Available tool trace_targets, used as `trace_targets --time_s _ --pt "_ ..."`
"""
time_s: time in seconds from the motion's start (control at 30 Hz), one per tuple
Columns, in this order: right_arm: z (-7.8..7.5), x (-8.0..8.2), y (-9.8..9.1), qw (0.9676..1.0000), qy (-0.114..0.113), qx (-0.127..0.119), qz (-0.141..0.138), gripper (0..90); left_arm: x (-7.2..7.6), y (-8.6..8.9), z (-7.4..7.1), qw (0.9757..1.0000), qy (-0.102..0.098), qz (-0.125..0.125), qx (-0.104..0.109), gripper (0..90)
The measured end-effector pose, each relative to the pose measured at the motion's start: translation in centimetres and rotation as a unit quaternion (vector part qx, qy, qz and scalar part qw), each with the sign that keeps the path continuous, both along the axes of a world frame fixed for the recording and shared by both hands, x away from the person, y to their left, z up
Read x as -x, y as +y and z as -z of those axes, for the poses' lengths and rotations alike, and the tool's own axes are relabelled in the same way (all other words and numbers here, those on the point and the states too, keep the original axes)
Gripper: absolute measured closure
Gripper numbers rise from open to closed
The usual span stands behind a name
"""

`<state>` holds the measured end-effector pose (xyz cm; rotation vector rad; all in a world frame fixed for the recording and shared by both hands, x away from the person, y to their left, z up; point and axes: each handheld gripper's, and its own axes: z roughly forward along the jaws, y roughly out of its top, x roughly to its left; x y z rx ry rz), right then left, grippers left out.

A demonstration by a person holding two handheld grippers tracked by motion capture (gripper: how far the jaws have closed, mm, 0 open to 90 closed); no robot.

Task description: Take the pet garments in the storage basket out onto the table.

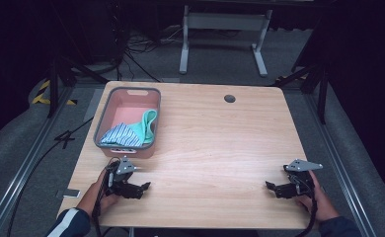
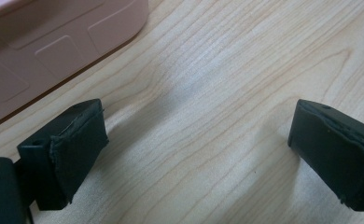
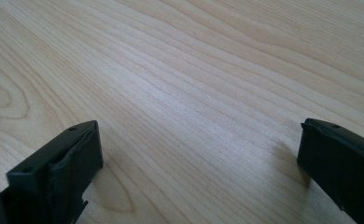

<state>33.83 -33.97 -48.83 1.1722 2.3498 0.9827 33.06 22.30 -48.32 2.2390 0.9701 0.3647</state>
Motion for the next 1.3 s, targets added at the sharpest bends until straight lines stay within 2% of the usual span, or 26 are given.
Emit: trace_targets --time_s 0.2,0.33,0.4,0.47,0.6,0.73,0.8,0.83,0.93,1.07,1.2,1.3 --pt "0.0 0.0 0.0 1.0 0.001 0.001 -0.001 0.4 -0.1 0.3 0.0 0.9998 0.001 0.021 -0.002 2.9" --pt "0.0 0.0 0.0 1.0 0.0 0.0 -0.001 0.3 0.0 0.4 0.0 0.9996 0.003 0.027 0.0 2.8" --pt "0.0 0.0 0.0 1.0 0.0 0.001 -0.001 0.3 0.0 0.7 0.0 0.9989 0.002 0.048 0.0 2.9" --pt "0.0 0.0 0.0 1.0 0.0 0.001 -0.001 0.3 0.1 1.0 0.1 0.9985 0.005 0.055 0.002 2.9" --pt "0.0 0.0 0.0 1.0 0.001 -0.002 0.0 0.3 -0.2 1.5 -0.5 0.996 0.025 0.083 -0.019 3.3" --pt "0.0 -0.1 0.0 1.0 0.0 0.0 -0.001 0.3 -0.2 1.5 -0.8 0.9953 0.028 0.088 -0.028 7.4" --pt "0.0 -0.1 0.0 1.0 0.0 0.0 -0.001 0.4 -0.2 1.6 -1.0 0.9952 0.027 0.09 -0.029 16.1" --pt "0.0 0.0 0.0 1.0 0.0 0.0 -0.001 0.4 -0.2 1.6 -1.2 0.9948 0.028 0.09 -0.038 17.2" --pt "0.0 0.0 0.0 1.0 0.001 -0.001 -0.001 0.4 0.0 1.7 -1.5 0.9941 0.025 0.096 -0.045 20.7" --pt "0.0 -0.1 0.0 1.0 0.0 0.0 -0.001 0.4 0.2 2.2 -2.3 0.9934 0.024 0.101 -0.049 20.6" --pt "0.0 -0.1 0.0 1.0 0.0 0.0 -0.001 0.4 0.4 2.6 -3.2 0.9919 0.015 0.107 -0.066 25.2" --pt "0.0 0.0 0.0 1.0 0.001 -0.002 0.0 0.4 0.4 2.9 -3.8 0.9912 0.016 0.109 -0.073 26.8"
